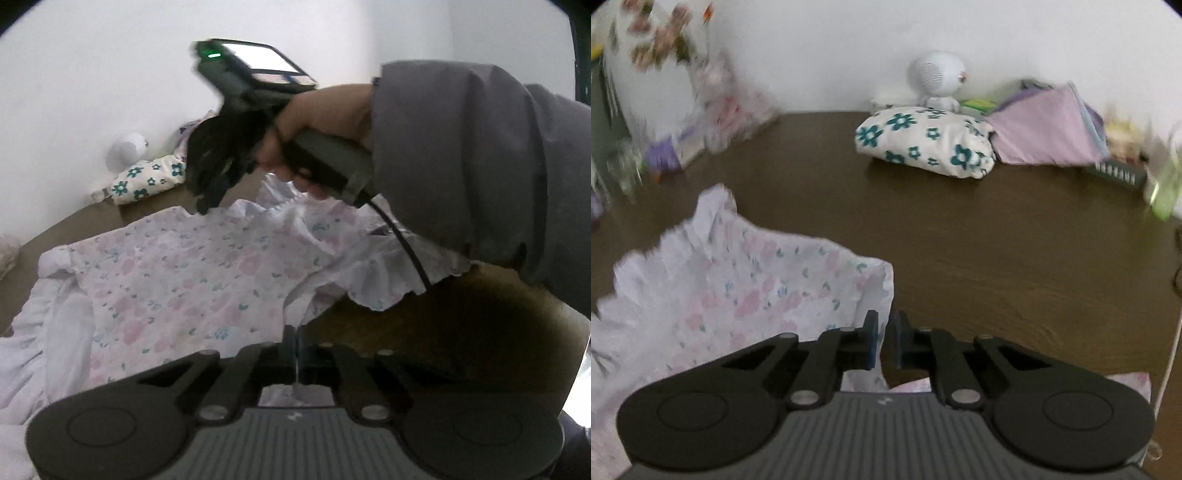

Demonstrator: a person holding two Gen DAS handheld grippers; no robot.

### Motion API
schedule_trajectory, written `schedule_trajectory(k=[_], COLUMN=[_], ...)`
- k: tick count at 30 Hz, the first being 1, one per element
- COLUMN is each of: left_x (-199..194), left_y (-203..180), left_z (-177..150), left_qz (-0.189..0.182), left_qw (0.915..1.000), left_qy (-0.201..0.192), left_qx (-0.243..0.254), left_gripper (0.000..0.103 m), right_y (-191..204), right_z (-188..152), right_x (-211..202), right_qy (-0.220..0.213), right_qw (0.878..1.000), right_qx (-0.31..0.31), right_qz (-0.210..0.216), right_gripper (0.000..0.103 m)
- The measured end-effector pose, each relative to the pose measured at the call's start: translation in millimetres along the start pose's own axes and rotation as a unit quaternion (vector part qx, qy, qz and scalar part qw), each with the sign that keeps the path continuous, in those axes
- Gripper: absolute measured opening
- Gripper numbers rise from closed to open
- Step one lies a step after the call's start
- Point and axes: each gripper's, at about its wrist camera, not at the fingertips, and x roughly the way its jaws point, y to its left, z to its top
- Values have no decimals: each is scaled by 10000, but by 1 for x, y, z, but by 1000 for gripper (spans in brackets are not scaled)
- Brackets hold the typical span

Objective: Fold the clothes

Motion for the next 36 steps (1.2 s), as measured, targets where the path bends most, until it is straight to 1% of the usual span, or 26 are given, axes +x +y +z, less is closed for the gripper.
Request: schedule_trajectory(k=[2, 6, 7, 8, 9, 10, 11, 12, 13, 15, 16, 17, 18, 19, 20, 22, 25, 26, 27, 28, 29, 30, 31, 32, 34, 36], left_x=[-12, -29, -31, -33, -36, -39, -39, -39, -39, -33, -28, -22, -19, -18, -16, -13, -10, -11, -12, -17, -23, -27, -30, -33, -27, -16], left_y=[0, 4, 4, 5, 6, 6, 4, 1, -2, -7, -9, -11, -10, -8, -6, -3, 0, -2, -2, 1, 4, 4, 4, 4, 2, -2], left_z=[-3, -7, -7, -6, -5, -4, -2, -1, 0, 1, 1, 1, -1, -3, -5, -10, -17, -19, -20, -20, -19, -18, -16, -14, -11, -9], left_qz=[-132, -711, -787, -824, -742, -632, -571, -525, -480, -640, -734, -826, -942, -1066, -1191, -1439, -1744, -1780, -1809, -1813, -1808, -1560, -1218, -874, -391, -382], left_qw=[9999, 9974, 9968, 9964, 9968, 9972, 9970, 9965, 9959, 9947, 9943, 9940, 9935, 9929, 9920, 9894, 9846, 9840, 9835, 9834, 9831, 9866, 9904, 9926, 9952, 9969], left_qy=[-61, -20, -22, -101, -245, -376, -468, -549, -630, -608, -543, -462, -385, -310, -235, -84, 88, 89, 85, -70, -282, -470, -650, -828, -821, -578], left_qx=[38, 112, 143, 178, 159, 147, 225, 333, 441, 523, 541, 555, 502, 423, 345, 188, 3, -6, -29, -61, -94, -41, 46, 133, 372, 361], left_gripper=[0, 0, 0, 3, 6, 15, 37, 46, 50, 48, 41, 25, 13, 0, 0, 0, 0, 0, 0, 3, 9, 18, 44, 60, 58, 46], right_y=[-7, -15, -18, -21, -25, -28, -31, -32, -33, -29, -27, -24, -21, -17, -12, -3, 3, 6, 7, 9, 10, 9, 9, 11, 13, 15], right_z=[-1, -1, 0, 1, 1, 2, 2, 1, 0, -4, -6, -7, -9, -10, -12, -14, -15, -15, -16, -17, -17, -17, -19, -27, -43, -58], right_x=[-1, 0, 0, 0, 0, 1, 1, 0, -1, -1, -1, -2, -3, -3, -3, -3, 2, 3, 3, 1, -2, -10, -18, -29, -51, -72], right_qy=[3, 5, -8, -7, 23, 53, 90, 141, 194, 330, 387, 418, 449, 471, 480, 407, 135, 57, 27, 25, 6, -49, -91, -105, -133, -162], right_qw=[10000, 9998, 9996, 9993, 9986, 9977, 9969, 9967, 9964, 9954, 9951, 9950, 9949, 9951, 9957, 9973, 9984, 9977, 9975, 9974, 9973, 9972, 9971, 9972, 9974, 9974], right_qx=[66, 165, 248, 336, 437, 538, 605, 595, 588, 506, 435, 387, 315, 188, 26, -312, -517, -576, -628, -670, -693, -676, -665, -670, -681, -691], right_qz=[-4, 54, 100, 168, 283, 399, 489, 526, 581, 740, 794, 820, 844, 851, 797, 521, -209, -348, -320, -270, -258, -325, -356, -308, -210, -113], right_gripper=[0, 0, 0, 5, 6, 9, 14, 16, 19, 20, 20, 20, 19, 5, 0, 0, 0, 0, 0, 3, 9, 14, 23, 27, 27, 28])
